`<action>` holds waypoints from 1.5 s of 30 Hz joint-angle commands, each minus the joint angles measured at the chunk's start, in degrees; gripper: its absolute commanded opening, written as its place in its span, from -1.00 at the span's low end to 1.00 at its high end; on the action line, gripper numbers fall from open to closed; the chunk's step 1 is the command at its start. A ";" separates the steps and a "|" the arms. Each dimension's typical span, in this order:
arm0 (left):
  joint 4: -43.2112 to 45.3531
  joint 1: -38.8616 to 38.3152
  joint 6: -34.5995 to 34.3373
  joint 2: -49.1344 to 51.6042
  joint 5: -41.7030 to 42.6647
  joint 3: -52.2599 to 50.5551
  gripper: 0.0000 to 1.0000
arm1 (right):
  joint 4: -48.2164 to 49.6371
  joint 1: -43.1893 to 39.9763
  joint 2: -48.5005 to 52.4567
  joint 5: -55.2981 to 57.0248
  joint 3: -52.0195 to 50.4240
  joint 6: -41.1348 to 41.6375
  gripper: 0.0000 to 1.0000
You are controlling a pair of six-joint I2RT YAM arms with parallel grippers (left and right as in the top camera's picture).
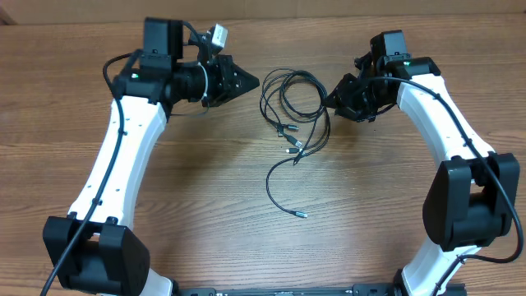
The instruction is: Untangle cables
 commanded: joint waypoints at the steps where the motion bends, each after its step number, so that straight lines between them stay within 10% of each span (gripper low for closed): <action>1: 1.79 -4.61 2.29 2.84 -18.23 0.17 -0.45 | -1.70 -2.29 -3.76 -1.79 0.61 -1.68 -0.20; 4: 7.74 -9.35 2.25 8.52 -23.17 0.17 0.27 | -4.90 -4.26 -5.68 -1.77 0.61 -4.11 -0.09; 16: 18.21 -11.80 -9.97 29.77 -26.40 0.17 0.22 | -11.91 -4.63 -6.16 1.99 0.59 -9.16 0.04; 39: 39.10 -14.10 -9.27 35.93 -22.51 0.17 -0.30 | -12.13 -4.57 -6.16 3.87 0.55 -9.14 0.04; 41: 40.52 -13.79 -9.29 35.74 -16.87 0.22 -0.90 | -12.04 -4.52 -6.16 3.85 0.55 -9.16 0.04; 45: 40.98 -10.40 -13.00 31.36 2.58 1.46 -0.91 | -11.63 -4.52 -6.21 -2.32 0.57 -15.56 0.03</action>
